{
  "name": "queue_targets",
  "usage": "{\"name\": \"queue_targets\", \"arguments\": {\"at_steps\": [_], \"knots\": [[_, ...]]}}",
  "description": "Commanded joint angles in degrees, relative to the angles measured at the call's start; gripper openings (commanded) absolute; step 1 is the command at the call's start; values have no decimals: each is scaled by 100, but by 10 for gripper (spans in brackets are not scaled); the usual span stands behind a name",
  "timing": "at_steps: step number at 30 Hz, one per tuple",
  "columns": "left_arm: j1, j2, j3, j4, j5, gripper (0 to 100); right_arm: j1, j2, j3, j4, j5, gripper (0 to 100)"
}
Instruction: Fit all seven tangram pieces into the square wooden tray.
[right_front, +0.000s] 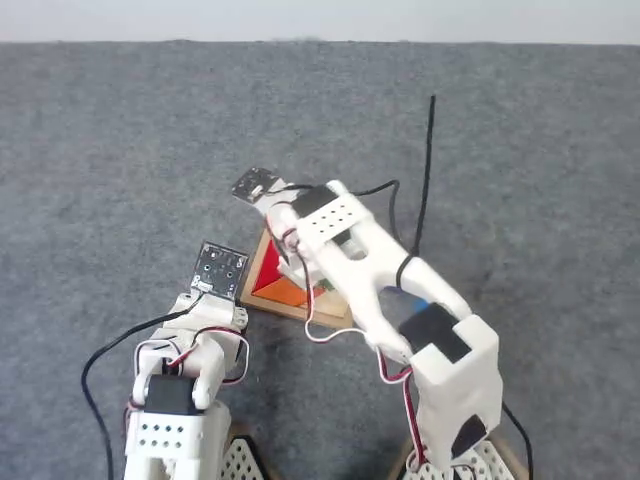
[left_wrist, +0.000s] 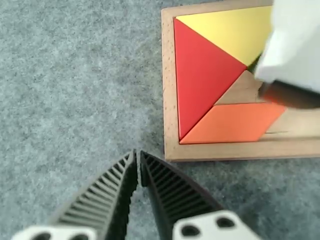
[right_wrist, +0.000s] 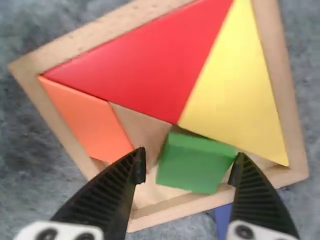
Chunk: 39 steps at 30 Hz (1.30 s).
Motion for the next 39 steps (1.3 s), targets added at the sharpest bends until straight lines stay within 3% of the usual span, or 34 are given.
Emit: {"name": "queue_targets", "arguments": {"at_steps": [1, 11, 17, 22, 39], "knots": [[-18, -70, -40, 26, 44, 13, 40, -189, -334, 75, -79, 268], [-18, -70, -40, 26, 44, 13, 409, -1745, 79, 391, -88, 270], [-26, -70, -40, 26, 44, 13, 1103, -2149, 1371, -725, -70, 258], [-18, -70, -40, 26, 44, 13, 1446, -1596, 1785, -1385, -70, 92], [-18, -70, -40, 26, 44, 13, 796, -1288, 1802, -1376, -88, 98]]}}
